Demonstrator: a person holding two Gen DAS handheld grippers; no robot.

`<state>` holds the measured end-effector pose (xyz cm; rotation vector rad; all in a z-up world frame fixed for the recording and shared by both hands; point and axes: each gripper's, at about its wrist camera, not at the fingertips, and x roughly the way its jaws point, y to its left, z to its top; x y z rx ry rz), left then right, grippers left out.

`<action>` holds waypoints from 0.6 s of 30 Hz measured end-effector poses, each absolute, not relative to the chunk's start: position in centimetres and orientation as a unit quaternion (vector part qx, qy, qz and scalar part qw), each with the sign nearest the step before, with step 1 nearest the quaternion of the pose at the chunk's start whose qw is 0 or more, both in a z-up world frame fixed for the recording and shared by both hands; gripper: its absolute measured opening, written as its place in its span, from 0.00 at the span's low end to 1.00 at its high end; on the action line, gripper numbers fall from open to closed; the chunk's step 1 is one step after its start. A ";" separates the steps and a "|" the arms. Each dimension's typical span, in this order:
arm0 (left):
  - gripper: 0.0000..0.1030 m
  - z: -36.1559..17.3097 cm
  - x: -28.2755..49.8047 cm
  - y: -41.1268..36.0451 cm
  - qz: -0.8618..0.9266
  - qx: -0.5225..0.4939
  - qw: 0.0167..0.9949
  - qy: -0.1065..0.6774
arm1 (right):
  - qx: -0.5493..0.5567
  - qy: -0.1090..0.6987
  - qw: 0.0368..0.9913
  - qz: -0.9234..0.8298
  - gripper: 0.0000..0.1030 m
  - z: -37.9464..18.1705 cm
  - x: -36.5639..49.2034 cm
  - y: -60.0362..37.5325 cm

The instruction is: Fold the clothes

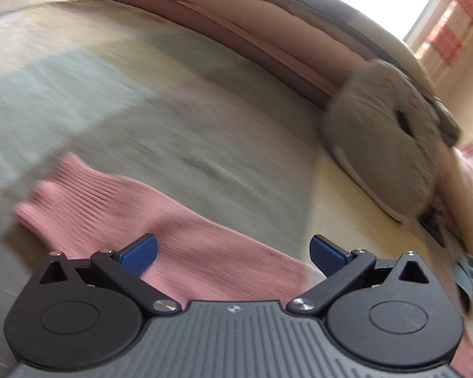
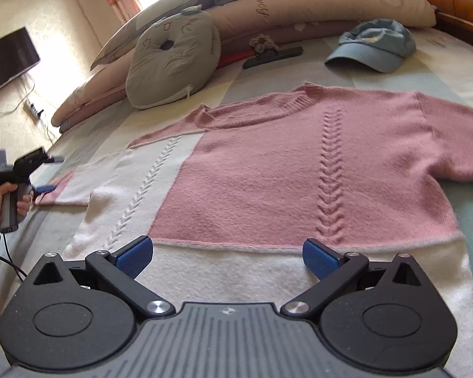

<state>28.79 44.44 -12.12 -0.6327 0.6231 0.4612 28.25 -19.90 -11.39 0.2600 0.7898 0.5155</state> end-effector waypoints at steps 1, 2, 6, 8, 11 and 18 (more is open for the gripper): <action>0.99 -12.0 28.7 44.7 0.231 -0.306 0.874 0.298 | 0.135 0.379 0.881 0.249 1.00 -11.4 28.3 -20.3; 0.99 -11.8 28.7 44.7 0.229 -0.314 0.872 0.299 | 0.145 0.379 0.879 0.250 1.00 -11.4 28.4 -20.6; 0.99 -10.8 28.8 42.5 0.150 -0.337 0.881 0.297 | 0.172 0.380 0.875 0.245 1.00 -11.3 28.5 -21.1; 0.99 -10.5 29.4 40.7 0.093 -0.335 0.885 0.309 | 0.174 0.383 0.872 0.249 1.00 -11.3 28.6 -20.8; 0.99 -10.9 30.4 38.0 0.035 -0.325 0.883 0.336 | 0.162 0.383 0.872 0.258 1.00 -11.1 28.3 -20.1; 0.99 -11.5 29.5 38.4 0.097 -0.294 0.881 0.357 | 0.131 0.383 0.874 0.270 1.00 -10.3 27.7 -18.3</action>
